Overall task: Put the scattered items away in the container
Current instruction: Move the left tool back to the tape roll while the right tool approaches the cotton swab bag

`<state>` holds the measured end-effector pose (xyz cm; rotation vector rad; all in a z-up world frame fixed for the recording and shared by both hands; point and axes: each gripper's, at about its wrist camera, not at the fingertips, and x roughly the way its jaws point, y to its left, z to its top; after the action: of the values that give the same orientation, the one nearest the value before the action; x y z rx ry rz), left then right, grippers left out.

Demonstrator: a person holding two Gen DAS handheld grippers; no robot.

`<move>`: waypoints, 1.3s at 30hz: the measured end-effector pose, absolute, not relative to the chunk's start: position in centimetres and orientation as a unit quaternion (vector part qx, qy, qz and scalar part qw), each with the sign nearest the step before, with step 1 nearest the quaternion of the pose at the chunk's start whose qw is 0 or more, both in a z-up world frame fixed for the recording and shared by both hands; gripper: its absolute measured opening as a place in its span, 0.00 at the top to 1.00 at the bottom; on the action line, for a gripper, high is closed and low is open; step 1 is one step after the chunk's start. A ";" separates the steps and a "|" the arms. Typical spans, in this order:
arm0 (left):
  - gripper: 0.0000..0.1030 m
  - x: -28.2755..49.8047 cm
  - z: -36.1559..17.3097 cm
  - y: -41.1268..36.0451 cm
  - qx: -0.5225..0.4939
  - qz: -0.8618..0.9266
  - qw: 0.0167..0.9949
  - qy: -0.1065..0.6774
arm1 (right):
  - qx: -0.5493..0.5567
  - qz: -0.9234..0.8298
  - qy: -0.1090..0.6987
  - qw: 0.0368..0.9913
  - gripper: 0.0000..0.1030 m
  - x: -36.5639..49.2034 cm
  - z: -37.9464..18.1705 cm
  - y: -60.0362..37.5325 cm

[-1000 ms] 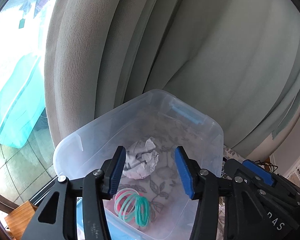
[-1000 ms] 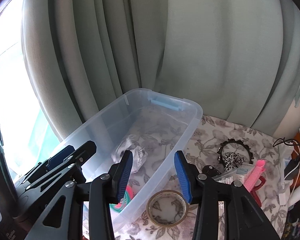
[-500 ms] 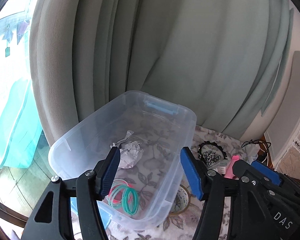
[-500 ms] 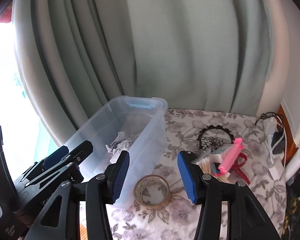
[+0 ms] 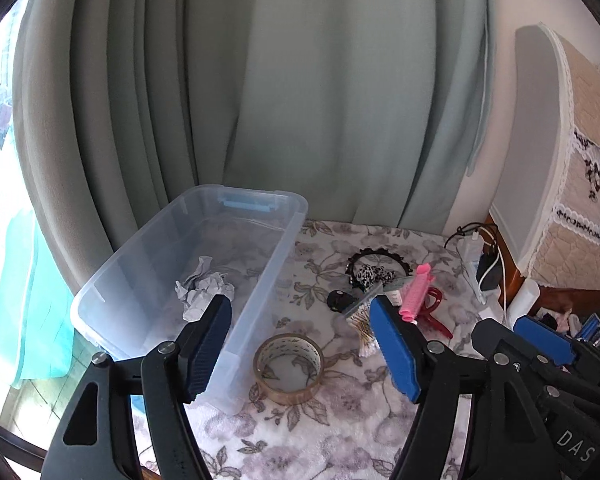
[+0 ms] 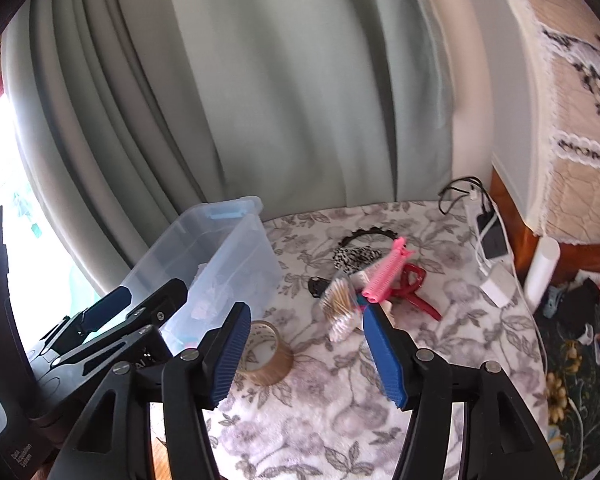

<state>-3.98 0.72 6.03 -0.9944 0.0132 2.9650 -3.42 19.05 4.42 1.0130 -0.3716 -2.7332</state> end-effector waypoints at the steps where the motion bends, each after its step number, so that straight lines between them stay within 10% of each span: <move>1: 0.29 -3.6 6.0 1.2 -0.319 0.948 0.009 0.008 | 0.345 -0.924 -0.133 0.096 0.39 -3.1 4.2 19.6; 17: 0.30 -2.5 3.7 6.0 -0.320 0.944 0.074 -0.011 | 0.377 -0.906 -0.188 0.048 0.38 -2.1 1.5 25.6; 39: 0.30 -5.4 -1.6 6.5 -0.386 0.915 0.109 -0.050 | 0.359 -0.910 -0.205 0.040 0.00 -3.3 -0.8 26.8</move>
<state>-5.44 6.46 -1.58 -1.1337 -0.1483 2.6894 -3.28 26.84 -0.83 1.0985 -0.6276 -2.7876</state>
